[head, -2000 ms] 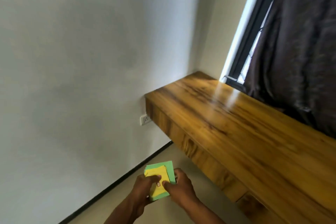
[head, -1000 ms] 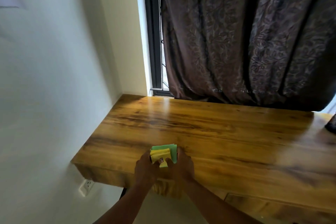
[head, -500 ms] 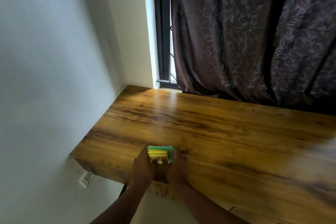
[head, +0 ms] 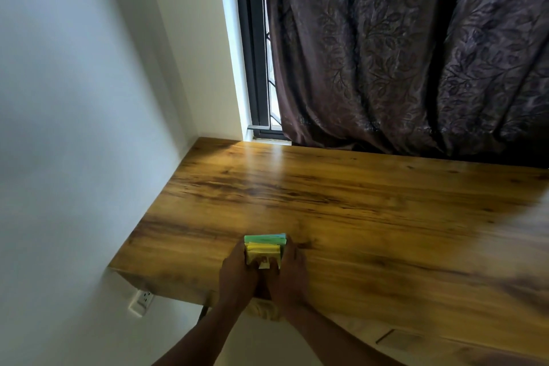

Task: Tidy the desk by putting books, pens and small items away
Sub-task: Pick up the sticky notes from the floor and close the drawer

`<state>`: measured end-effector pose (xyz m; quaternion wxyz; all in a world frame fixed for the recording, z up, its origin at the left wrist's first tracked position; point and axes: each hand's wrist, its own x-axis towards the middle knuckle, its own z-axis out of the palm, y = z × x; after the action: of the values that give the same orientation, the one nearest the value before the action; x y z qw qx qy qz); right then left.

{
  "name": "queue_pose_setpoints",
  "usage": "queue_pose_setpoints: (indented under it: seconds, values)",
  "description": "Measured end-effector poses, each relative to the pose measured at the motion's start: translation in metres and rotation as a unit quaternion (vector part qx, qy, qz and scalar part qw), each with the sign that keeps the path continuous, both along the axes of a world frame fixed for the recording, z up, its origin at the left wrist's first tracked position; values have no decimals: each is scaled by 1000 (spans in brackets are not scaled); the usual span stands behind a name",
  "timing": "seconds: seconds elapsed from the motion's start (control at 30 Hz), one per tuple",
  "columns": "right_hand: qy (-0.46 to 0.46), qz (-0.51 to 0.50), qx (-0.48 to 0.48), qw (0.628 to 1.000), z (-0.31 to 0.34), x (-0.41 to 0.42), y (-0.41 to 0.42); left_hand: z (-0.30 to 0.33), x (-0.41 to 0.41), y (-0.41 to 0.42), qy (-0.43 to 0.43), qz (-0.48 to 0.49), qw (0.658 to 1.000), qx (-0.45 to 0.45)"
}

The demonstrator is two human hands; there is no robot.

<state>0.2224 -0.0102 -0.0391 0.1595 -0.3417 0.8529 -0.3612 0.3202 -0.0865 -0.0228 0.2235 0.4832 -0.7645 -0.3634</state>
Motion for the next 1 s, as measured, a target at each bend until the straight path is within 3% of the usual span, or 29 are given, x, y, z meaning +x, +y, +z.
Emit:
queue_pose_setpoints:
  seconds: [0.23, 0.47, 0.83, 0.9, 1.0]
  values:
    - [-35, -72, -1, 997, 13, -9, -21, 8, -6, -39, -45, -32, 998, 32]
    - [-17, -88, 98, 991, 15, -15, -19, 1, -7, -53, -62, -75, 992, 82]
    - [41, -125, 117, 984, 17, 5, 2, 11, 6, -37, -171, -112, 979, -24]
    - [51, -151, 81, 984, 17, 11, 9, 22, 14, -28, -133, -93, 985, -56]
    - [72, -156, -21, 985, 13, 30, 22, 22, 38, -11, 7, -49, 995, -89]
